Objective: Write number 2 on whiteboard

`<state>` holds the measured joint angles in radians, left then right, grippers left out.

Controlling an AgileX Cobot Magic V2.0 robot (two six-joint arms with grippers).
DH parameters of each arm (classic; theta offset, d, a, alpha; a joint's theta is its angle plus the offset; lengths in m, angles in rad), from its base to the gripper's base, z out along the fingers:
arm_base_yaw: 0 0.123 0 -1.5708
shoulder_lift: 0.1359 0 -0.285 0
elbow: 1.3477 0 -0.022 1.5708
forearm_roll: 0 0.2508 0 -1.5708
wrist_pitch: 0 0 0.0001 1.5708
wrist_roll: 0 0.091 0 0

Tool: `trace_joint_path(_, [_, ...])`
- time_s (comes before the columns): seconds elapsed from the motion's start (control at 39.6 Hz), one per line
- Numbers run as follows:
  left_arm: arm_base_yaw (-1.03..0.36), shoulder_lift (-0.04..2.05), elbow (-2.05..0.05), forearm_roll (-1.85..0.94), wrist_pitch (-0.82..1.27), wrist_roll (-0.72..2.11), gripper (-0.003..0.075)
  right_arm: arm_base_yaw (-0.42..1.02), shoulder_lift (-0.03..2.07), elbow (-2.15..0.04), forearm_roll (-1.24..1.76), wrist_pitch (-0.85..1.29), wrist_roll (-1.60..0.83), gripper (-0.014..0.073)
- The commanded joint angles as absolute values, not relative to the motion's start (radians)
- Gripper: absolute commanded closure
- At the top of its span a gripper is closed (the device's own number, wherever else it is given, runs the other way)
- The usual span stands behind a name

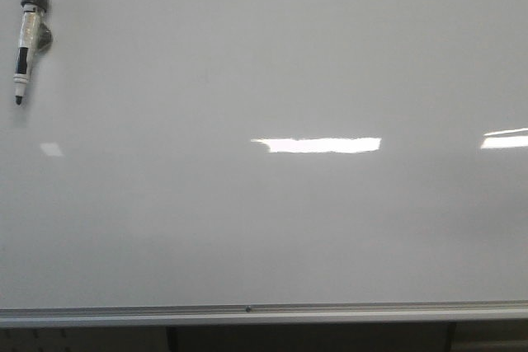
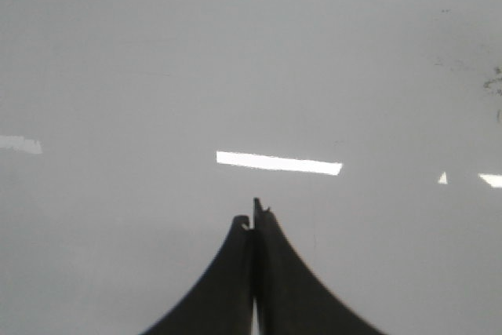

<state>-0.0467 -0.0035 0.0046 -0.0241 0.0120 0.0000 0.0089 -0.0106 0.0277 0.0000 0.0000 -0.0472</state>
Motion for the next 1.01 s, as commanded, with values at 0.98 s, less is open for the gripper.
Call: trace_joint_path(0.98, [-0.054,-0.022,-0.014,-0.030,-0.204,0.000,0.0740,0.003,-0.025,-0.046,0.000,-0.102,-0.054,0.0662])
